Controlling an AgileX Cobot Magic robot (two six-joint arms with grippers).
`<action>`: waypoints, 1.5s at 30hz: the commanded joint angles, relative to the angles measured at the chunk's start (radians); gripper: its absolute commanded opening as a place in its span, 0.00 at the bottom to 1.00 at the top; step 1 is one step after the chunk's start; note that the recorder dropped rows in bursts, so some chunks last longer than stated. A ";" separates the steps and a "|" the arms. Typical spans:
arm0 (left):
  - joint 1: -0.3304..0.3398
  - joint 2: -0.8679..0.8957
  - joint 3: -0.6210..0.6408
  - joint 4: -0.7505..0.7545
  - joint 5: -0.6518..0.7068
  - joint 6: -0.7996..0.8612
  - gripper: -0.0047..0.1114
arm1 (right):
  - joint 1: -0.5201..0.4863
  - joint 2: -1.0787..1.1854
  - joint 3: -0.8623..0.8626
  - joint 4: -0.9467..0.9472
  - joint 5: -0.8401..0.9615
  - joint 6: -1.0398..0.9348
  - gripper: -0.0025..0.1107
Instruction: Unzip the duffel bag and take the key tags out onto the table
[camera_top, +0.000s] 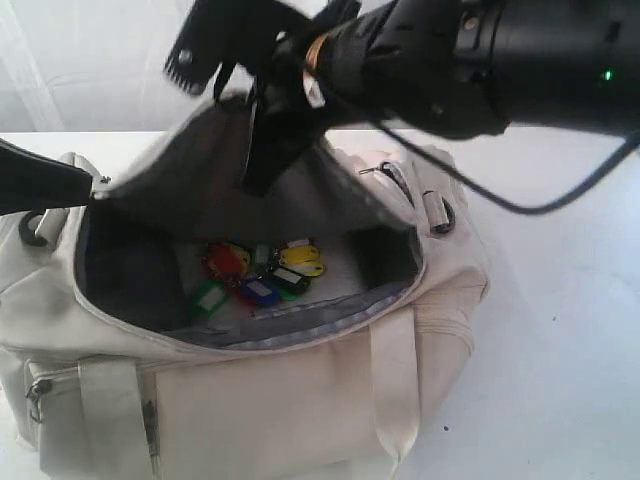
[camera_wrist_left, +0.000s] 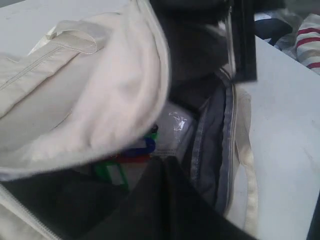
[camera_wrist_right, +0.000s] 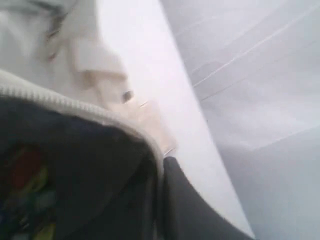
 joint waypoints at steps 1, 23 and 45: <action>0.000 -0.007 0.004 -0.024 0.016 -0.008 0.04 | -0.139 0.086 -0.125 -0.011 -0.130 0.059 0.02; 0.000 -0.007 0.004 -0.033 0.063 -0.029 0.04 | -0.265 0.308 -0.536 -0.011 0.147 0.166 0.59; 0.000 -0.007 0.004 -0.046 0.078 -0.029 0.04 | -0.263 0.279 -0.532 0.672 0.711 -0.315 0.02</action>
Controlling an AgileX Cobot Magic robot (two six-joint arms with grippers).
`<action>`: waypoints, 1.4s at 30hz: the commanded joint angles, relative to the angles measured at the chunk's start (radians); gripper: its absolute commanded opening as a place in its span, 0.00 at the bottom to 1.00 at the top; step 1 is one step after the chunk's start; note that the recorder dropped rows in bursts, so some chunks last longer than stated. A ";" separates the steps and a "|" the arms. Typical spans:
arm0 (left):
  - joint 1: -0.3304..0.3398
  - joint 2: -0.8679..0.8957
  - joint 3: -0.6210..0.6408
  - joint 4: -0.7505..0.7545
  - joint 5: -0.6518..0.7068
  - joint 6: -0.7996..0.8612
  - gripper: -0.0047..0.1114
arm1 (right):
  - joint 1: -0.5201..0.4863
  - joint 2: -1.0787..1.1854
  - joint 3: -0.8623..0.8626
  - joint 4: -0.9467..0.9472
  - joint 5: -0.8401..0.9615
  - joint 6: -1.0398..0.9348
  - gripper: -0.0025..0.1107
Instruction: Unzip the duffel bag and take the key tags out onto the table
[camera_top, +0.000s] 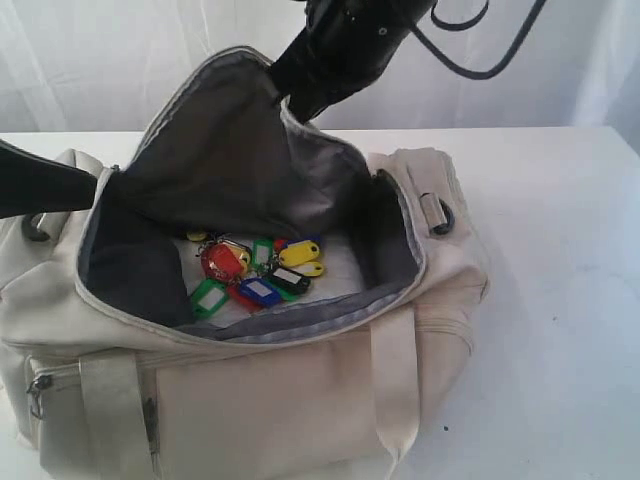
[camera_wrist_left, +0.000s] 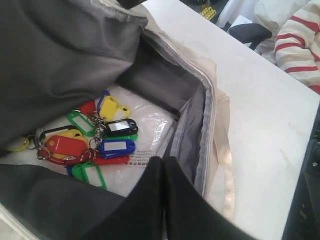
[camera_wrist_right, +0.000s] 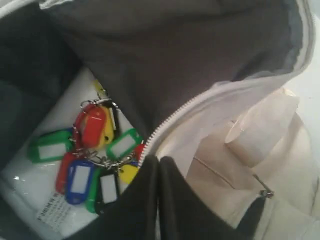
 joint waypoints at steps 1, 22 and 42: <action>0.000 -0.007 0.004 -0.023 0.025 -0.004 0.04 | -0.002 0.044 0.001 -0.179 -0.040 0.012 0.02; 0.000 -0.007 0.004 -0.032 0.012 -0.004 0.04 | -0.002 0.159 0.001 -0.884 -0.126 0.505 0.02; -0.106 0.227 -0.107 -0.232 -0.024 0.131 0.04 | -0.002 -0.221 0.001 -0.282 0.042 0.355 0.02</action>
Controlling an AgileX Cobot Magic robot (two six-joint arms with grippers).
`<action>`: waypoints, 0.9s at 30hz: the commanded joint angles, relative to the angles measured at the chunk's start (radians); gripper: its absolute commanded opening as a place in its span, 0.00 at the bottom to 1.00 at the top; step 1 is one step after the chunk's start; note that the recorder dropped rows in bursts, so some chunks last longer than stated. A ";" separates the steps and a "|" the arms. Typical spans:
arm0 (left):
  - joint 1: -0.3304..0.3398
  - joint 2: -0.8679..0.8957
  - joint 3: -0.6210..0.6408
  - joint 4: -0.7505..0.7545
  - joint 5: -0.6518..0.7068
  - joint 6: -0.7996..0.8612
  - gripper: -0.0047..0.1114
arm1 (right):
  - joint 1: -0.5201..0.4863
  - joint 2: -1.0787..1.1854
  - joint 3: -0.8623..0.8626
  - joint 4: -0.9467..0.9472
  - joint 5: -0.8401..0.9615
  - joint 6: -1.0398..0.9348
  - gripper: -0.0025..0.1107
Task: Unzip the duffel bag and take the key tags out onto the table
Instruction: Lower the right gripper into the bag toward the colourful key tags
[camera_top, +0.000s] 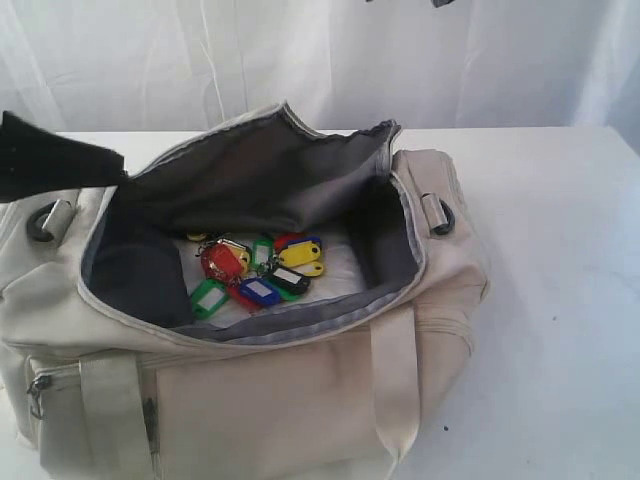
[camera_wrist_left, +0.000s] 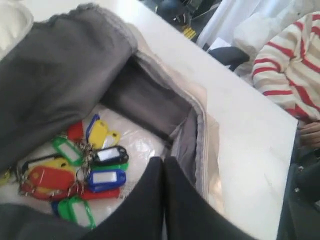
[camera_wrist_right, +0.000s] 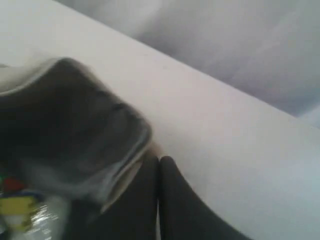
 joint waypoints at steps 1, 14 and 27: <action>-0.110 0.117 -0.111 -0.083 -0.075 0.040 0.04 | -0.002 -0.052 0.001 0.327 0.072 -0.185 0.02; -0.301 0.547 -0.367 0.061 -0.681 0.017 0.04 | -0.002 -0.175 0.111 0.666 0.167 -0.379 0.02; 0.001 0.533 -0.367 0.058 -0.595 -0.193 0.04 | -0.002 -0.213 0.407 0.671 0.162 -0.455 0.02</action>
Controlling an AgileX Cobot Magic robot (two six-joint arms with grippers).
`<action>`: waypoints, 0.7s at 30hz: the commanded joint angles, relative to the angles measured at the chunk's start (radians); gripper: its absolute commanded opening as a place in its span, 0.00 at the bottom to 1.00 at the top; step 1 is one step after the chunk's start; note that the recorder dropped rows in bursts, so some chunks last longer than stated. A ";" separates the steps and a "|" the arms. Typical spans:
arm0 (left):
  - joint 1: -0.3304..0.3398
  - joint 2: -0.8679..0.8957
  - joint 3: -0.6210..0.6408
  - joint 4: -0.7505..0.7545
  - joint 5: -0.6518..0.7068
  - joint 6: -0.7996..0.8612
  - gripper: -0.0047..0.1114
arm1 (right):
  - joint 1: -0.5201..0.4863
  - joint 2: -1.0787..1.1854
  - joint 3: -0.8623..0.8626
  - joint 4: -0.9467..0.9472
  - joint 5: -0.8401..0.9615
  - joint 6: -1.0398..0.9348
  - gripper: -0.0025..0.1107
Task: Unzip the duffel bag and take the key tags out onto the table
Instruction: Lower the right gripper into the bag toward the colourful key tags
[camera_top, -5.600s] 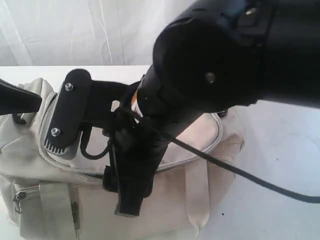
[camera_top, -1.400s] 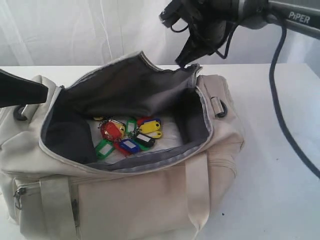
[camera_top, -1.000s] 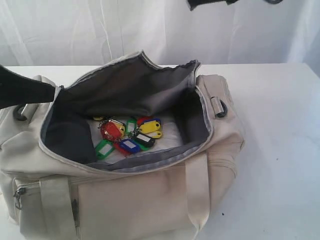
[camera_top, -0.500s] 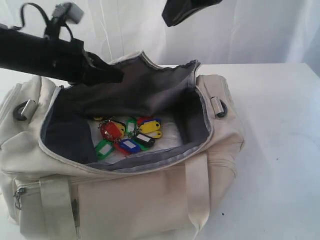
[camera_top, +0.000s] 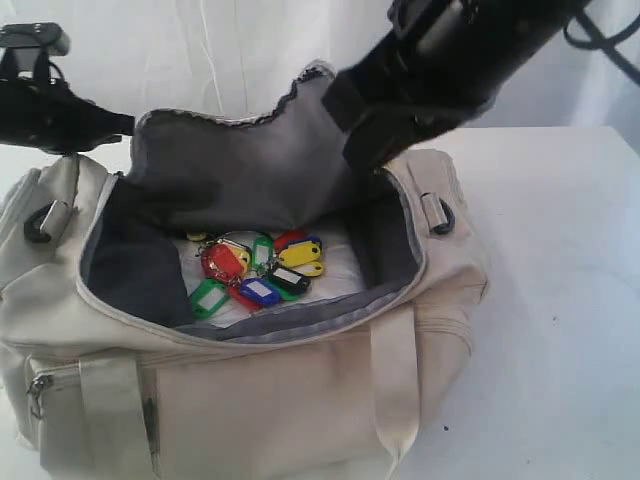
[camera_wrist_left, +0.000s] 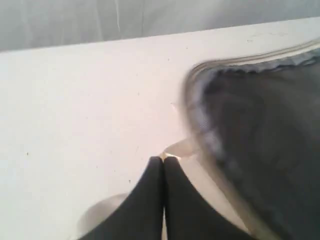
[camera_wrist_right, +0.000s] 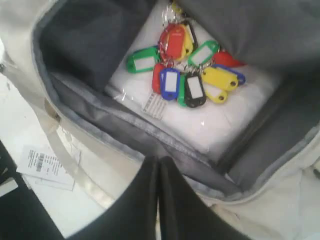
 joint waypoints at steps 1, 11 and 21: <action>0.114 -0.036 -0.005 -0.024 0.280 -0.062 0.04 | -0.002 -0.007 0.085 0.004 -0.029 -0.028 0.02; 0.222 -0.310 -0.001 0.020 0.726 -0.001 0.04 | -0.002 -0.005 0.102 0.045 -0.277 -0.028 0.02; 0.223 -0.649 0.247 0.094 0.713 0.015 0.04 | 0.112 0.142 0.089 0.036 -0.318 -0.255 0.02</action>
